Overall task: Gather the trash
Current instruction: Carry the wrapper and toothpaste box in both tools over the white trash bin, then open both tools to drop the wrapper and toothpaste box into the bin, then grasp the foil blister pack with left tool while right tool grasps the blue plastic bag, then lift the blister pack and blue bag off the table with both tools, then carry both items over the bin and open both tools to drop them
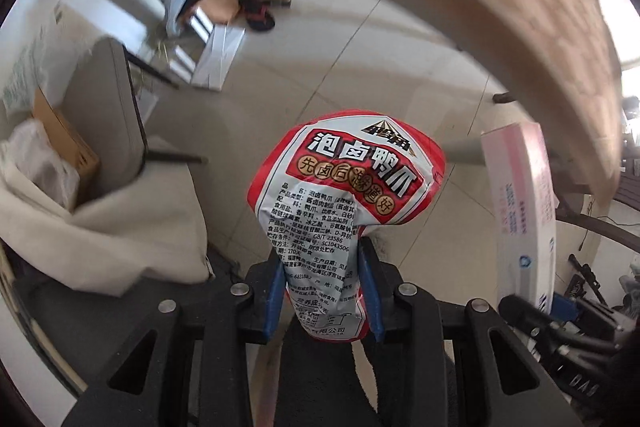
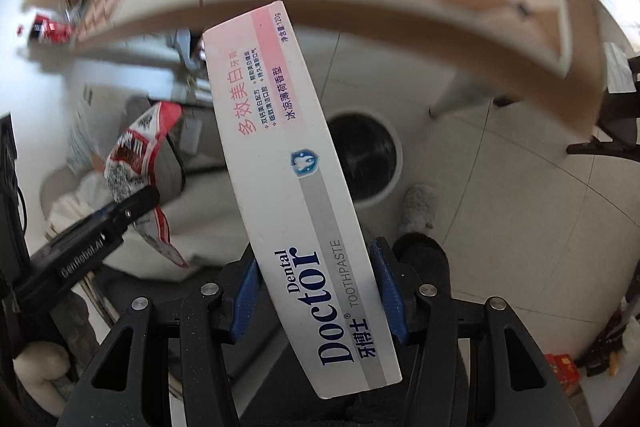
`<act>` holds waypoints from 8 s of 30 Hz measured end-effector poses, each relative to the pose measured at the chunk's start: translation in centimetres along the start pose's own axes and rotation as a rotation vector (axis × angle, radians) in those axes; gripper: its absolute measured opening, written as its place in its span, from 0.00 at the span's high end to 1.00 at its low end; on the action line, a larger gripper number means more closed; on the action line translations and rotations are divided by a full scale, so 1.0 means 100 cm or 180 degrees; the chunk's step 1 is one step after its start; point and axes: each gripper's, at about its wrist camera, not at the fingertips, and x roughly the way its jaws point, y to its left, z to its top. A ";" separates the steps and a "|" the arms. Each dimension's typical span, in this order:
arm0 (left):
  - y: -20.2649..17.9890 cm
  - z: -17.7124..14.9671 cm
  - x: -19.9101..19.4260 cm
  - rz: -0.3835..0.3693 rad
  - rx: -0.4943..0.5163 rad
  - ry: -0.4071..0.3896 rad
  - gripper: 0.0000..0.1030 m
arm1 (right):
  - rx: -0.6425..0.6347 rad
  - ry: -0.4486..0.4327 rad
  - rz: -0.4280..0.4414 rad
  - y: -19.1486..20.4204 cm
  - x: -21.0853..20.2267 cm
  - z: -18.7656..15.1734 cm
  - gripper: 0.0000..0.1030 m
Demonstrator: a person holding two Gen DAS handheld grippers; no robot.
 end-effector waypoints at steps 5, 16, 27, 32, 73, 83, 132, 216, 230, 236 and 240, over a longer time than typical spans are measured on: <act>0.008 0.006 0.097 -0.0076 -0.0238 0.0292 0.71 | -0.0070 0.0300 -0.0159 -0.012 0.083 -0.009 0.47; 0.020 0.046 0.290 -0.0453 -0.0508 0.0831 0.70 | 0.0118 0.0749 -0.0302 -0.065 0.261 0.046 0.47; 0.027 0.039 0.347 -0.0547 -0.0582 0.1096 0.45 | 0.0255 0.1138 -0.0334 -0.097 0.361 0.081 0.46; 0.028 0.038 0.332 -0.0390 -0.0558 0.0878 0.11 | 0.0310 0.1143 -0.0254 -0.107 0.363 0.078 0.30; -0.008 -0.061 -0.047 0.0097 -0.0045 -0.0196 0.00 | -0.0218 -0.0332 -0.0381 0.015 -0.047 -0.035 0.00; -0.078 0.007 -0.135 0.0547 0.0874 -0.1135 0.00 | -0.0005 -0.0717 -0.0050 0.020 -0.170 -0.029 0.00; -0.221 0.262 -0.007 0.0536 0.1224 0.0250 0.39 | -0.1159 -0.0751 -0.1286 -0.062 -0.168 0.476 0.56; -0.115 0.124 -0.142 0.0235 -0.0047 -0.0775 0.95 | -0.0732 -0.0741 0.0165 -0.044 -0.186 0.223 0.79; -0.020 -0.002 -0.036 -0.0317 -0.0382 -0.0333 0.95 | -0.0576 -0.0289 0.0199 0.000 -0.049 0.044 0.79; 0.006 0.007 0.094 -0.0700 -0.0745 0.0151 0.95 | -0.0461 0.0071 0.0076 -0.006 0.066 0.022 0.79; 0.016 0.022 0.171 -0.0780 -0.0885 0.0325 0.95 | -0.0378 0.0210 0.0010 -0.021 0.153 0.035 0.79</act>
